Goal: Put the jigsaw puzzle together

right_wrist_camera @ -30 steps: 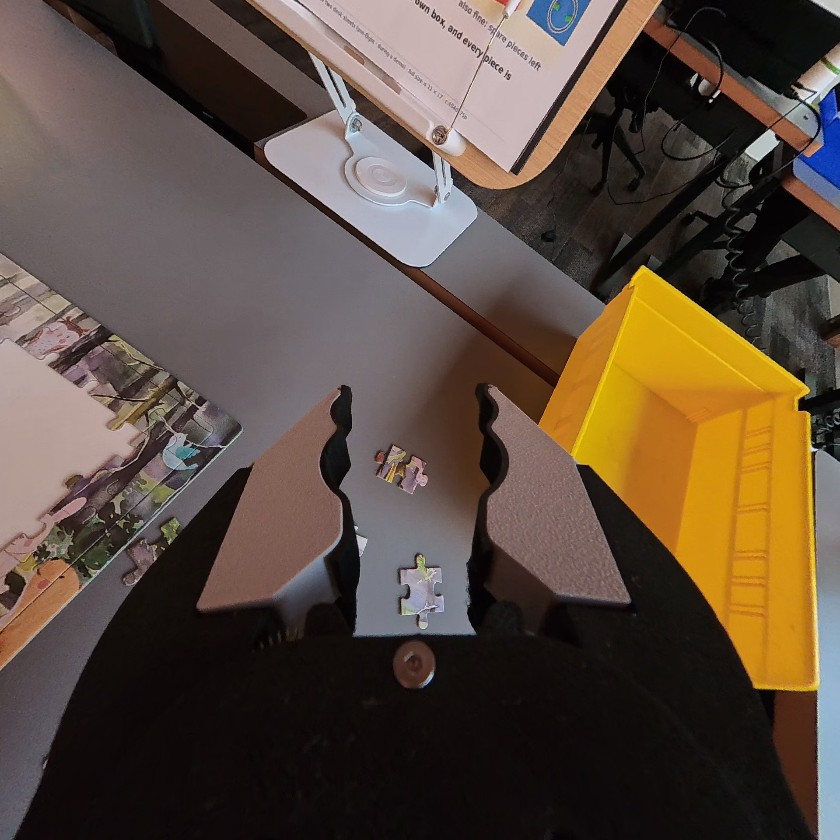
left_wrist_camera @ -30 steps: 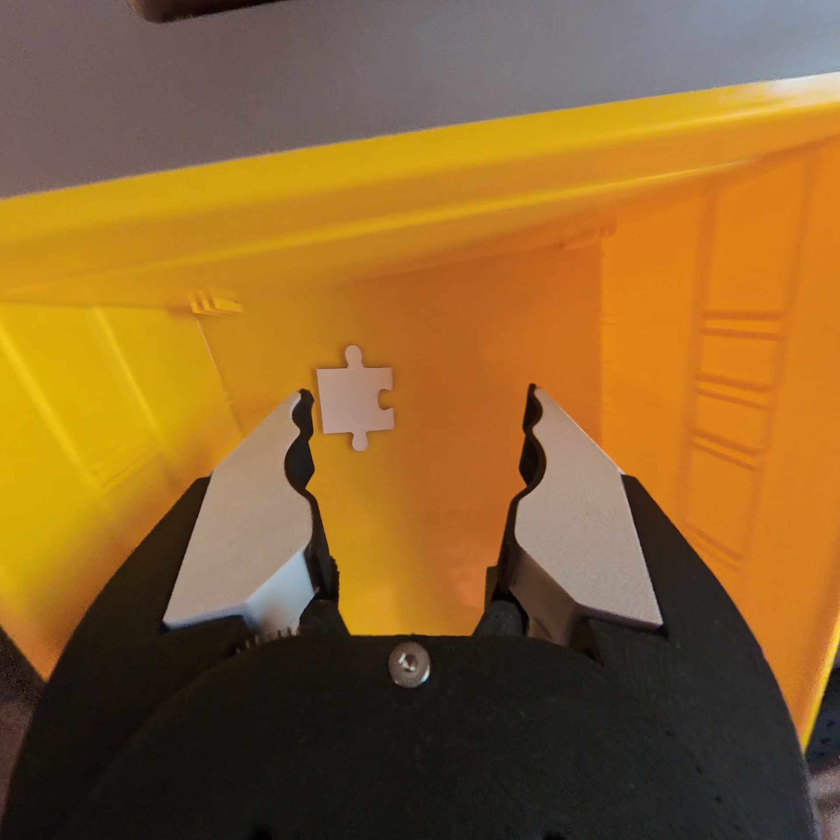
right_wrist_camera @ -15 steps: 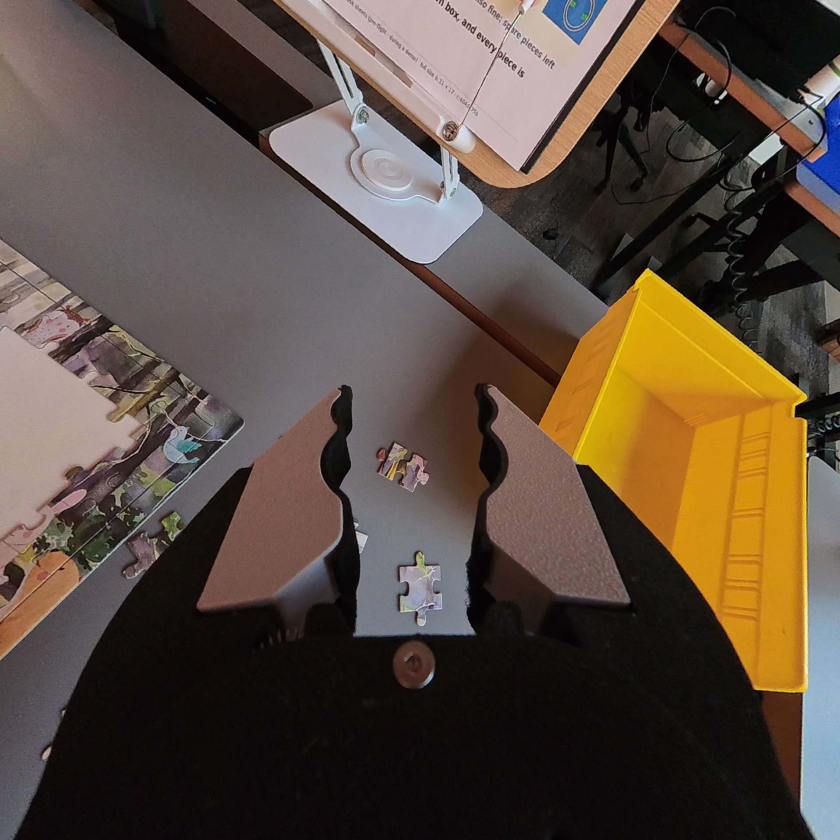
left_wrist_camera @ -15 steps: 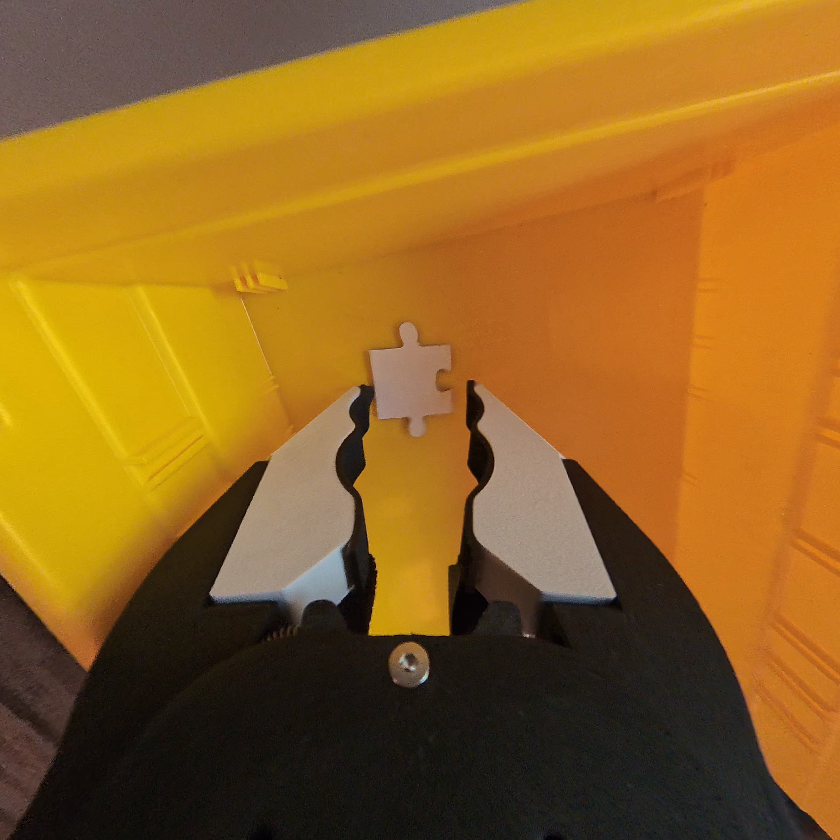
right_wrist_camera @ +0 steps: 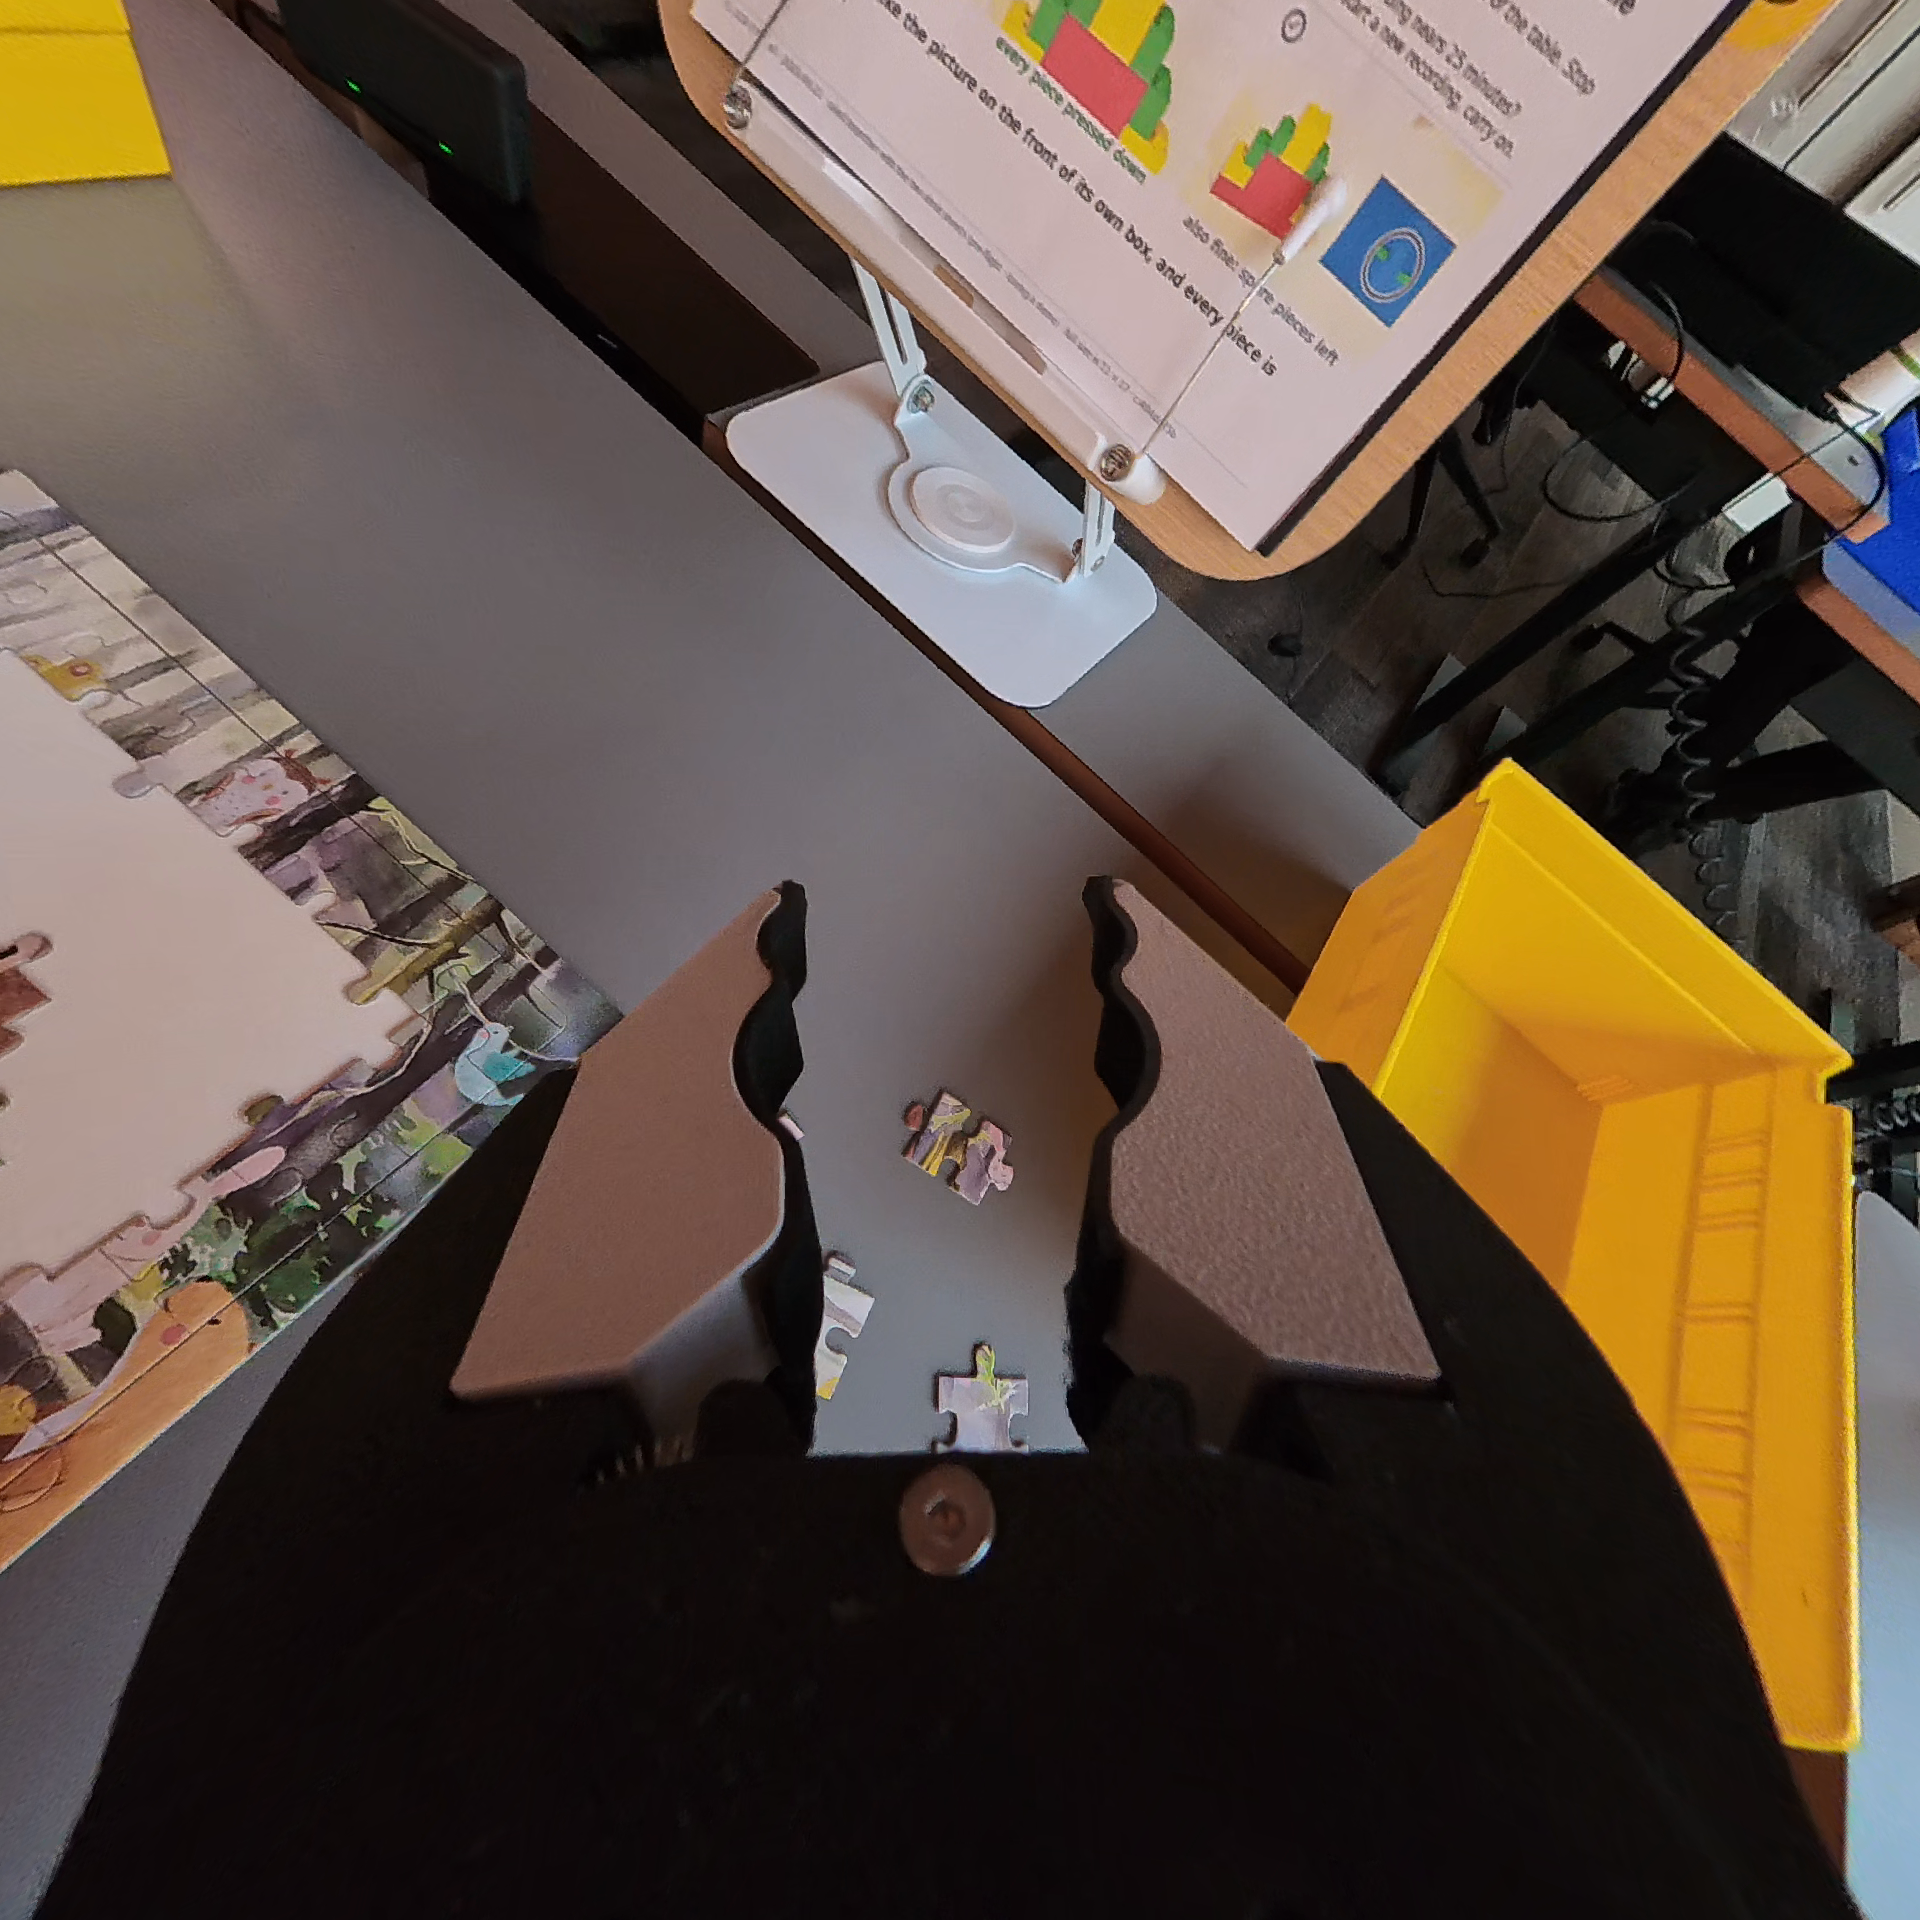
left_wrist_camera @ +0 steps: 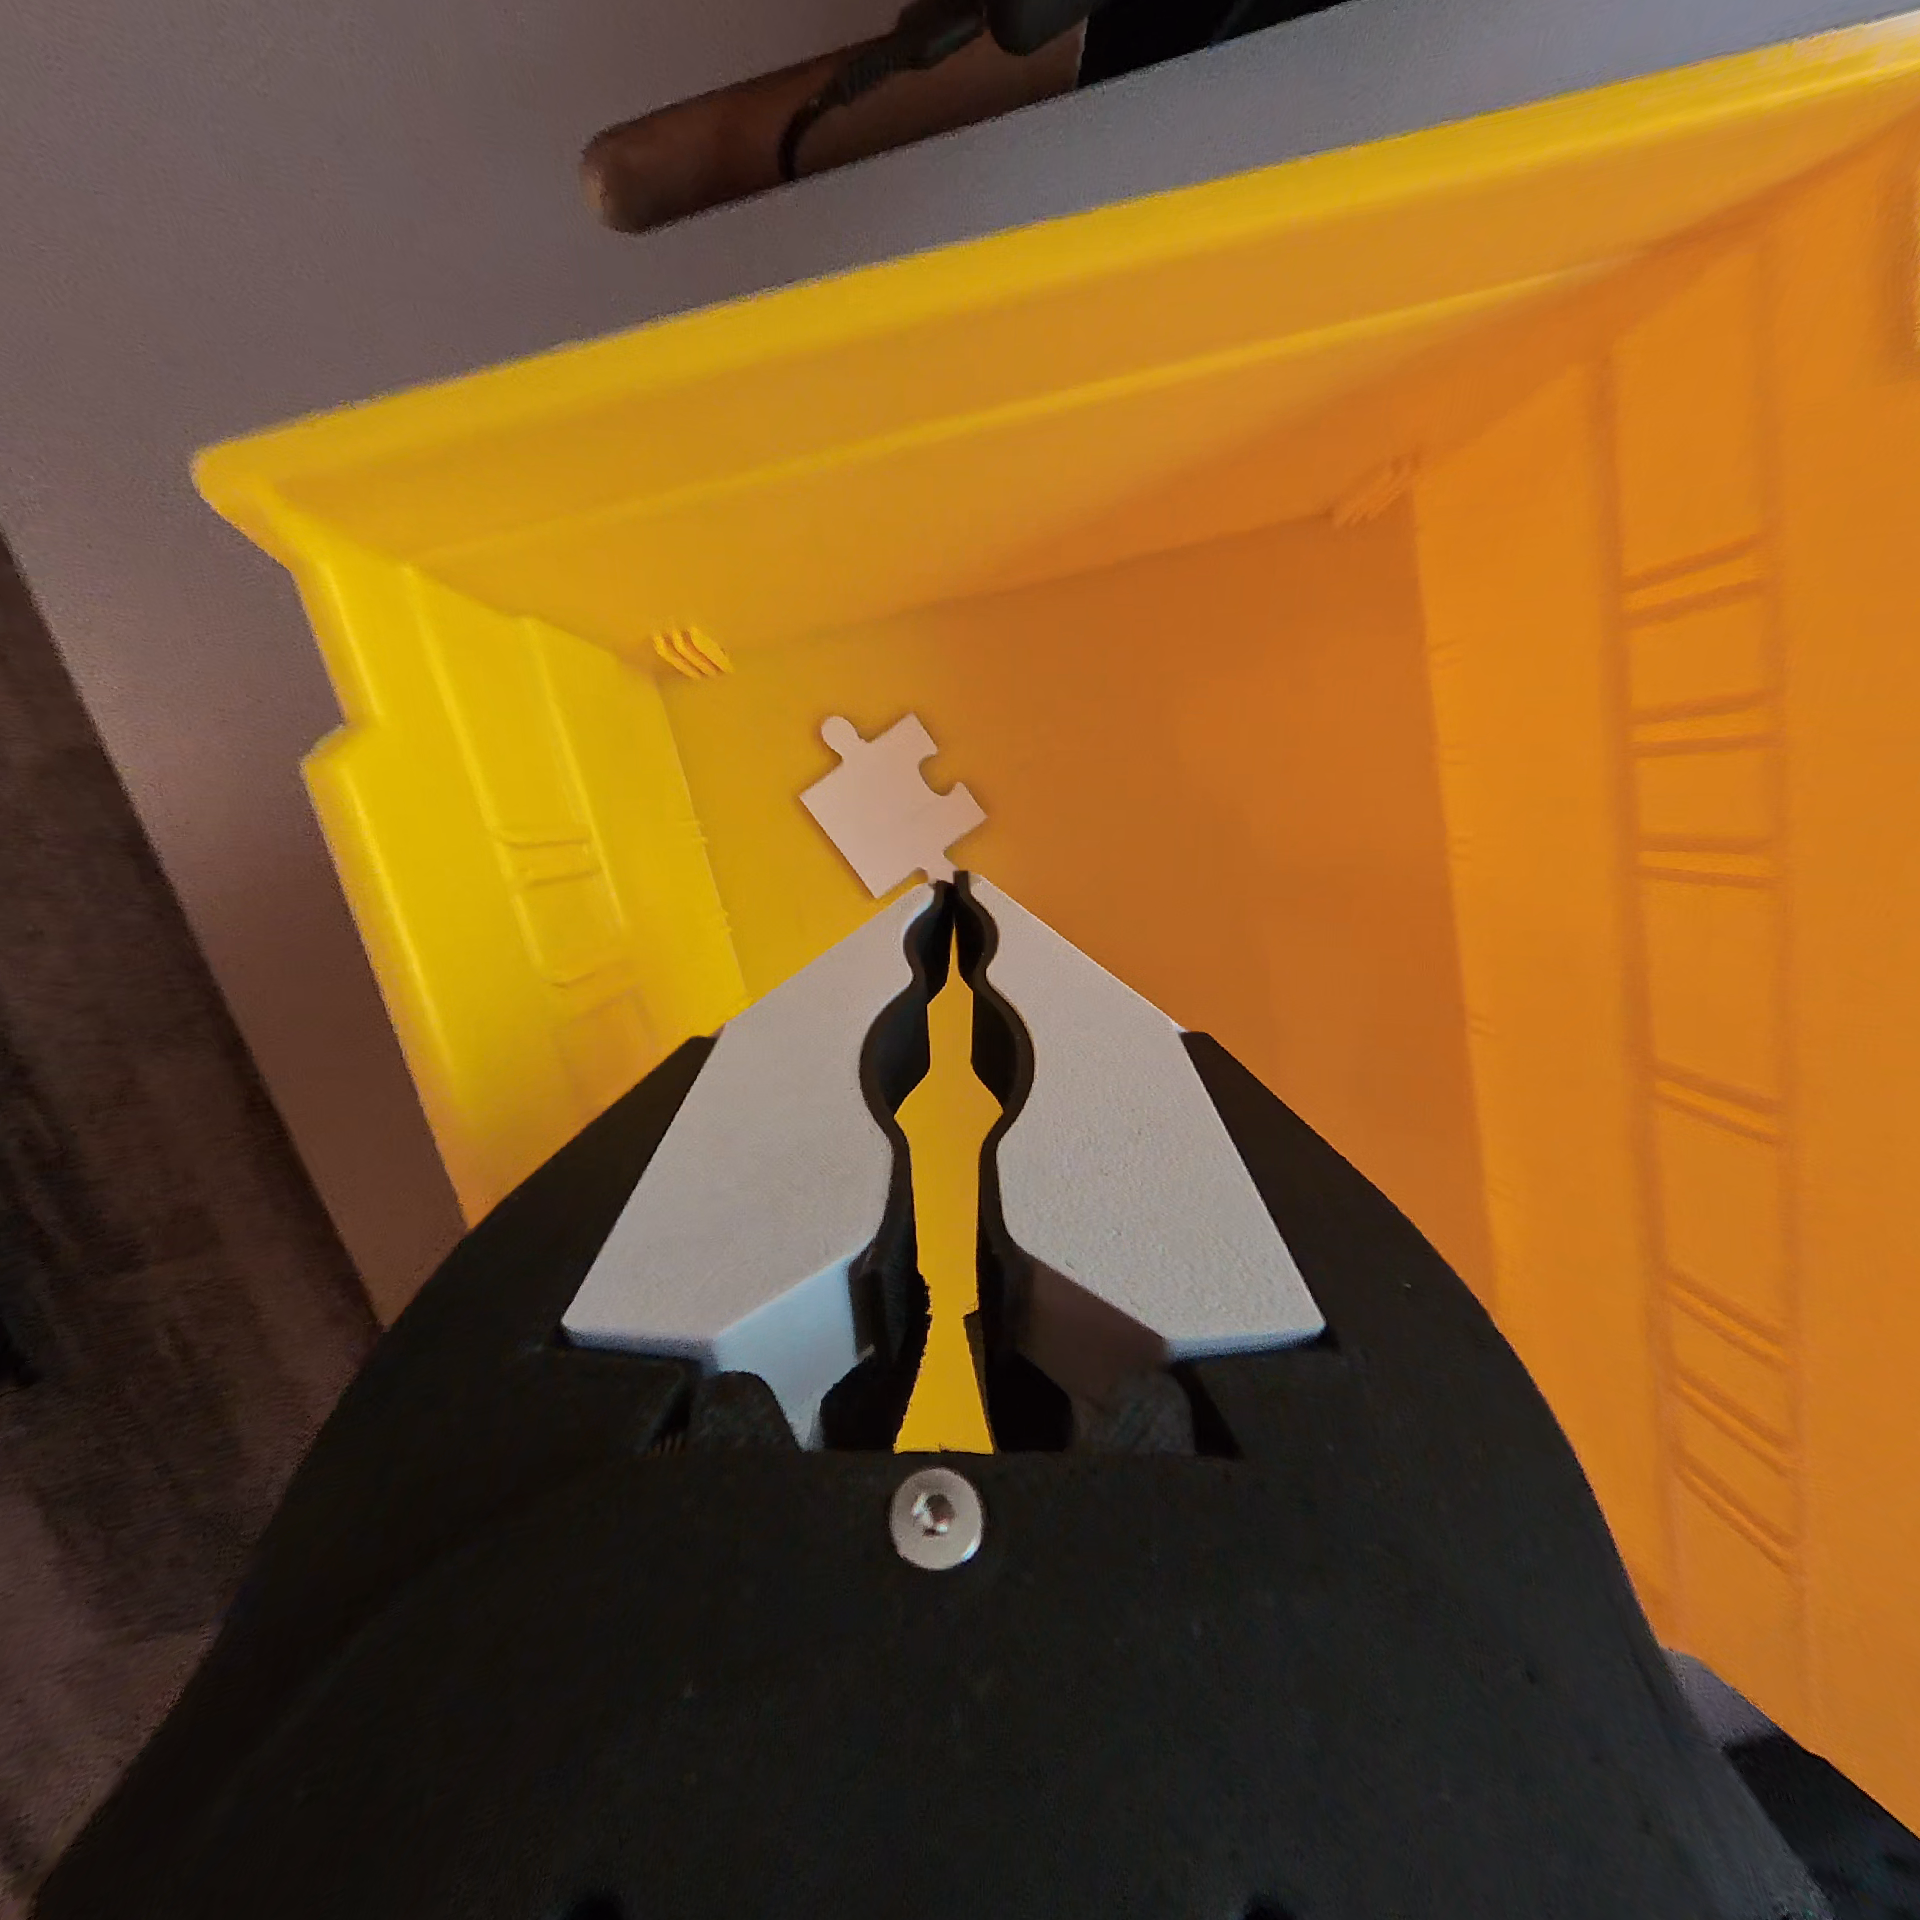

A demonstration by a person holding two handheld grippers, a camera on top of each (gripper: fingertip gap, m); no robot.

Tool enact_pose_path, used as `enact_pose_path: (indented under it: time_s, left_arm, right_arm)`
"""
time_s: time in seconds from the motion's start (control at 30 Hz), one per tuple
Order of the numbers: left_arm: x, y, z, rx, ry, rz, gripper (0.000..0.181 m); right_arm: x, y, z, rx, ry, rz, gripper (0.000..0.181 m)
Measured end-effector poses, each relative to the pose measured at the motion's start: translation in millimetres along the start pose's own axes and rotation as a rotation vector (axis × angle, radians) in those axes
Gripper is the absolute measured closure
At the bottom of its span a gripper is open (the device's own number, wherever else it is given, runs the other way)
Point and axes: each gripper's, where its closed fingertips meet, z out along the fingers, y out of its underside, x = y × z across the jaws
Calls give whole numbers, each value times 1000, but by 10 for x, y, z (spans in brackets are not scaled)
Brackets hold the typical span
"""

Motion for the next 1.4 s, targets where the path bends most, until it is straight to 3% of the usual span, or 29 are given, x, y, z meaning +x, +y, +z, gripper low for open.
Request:
enact_pose_path:
  time_s: [0.1,0.17,0.3,0.57,1.03,1.17,1.27,1.33,1.4]
  left_arm:
    - [2,63,62,-21,25,-55,181]
    - [-33,60,136,-18,18,-120,144]
    - [-84,34,315,-29,7,-259,126]
    - [-198,15,507,-115,-88,-288,148]
    - [-153,71,480,-117,-119,-230,154]
    - [-144,84,386,-84,-122,-208,154]
    - [-50,-1,148,6,-71,-203,154]
    - [185,-124,-126,114,38,-184,154]
    - [694,-247,-501,234,269,-155,155]
  right_arm:
    - [-37,-32,-15,9,-7,-10,127]
    - [-43,-57,-35,20,-7,-10,127]
    - [-68,-108,-55,40,-15,-10,127]
    - [-32,-69,-62,23,-4,-12,127]
    - [0,-50,-101,22,2,-12,127]
    - [-6,-63,-109,27,1,-15,127]
    - [-30,-138,-132,47,7,-27,127]
    - [-98,-318,-151,101,11,-42,127]
    - [-293,-712,-191,237,11,-104,127]
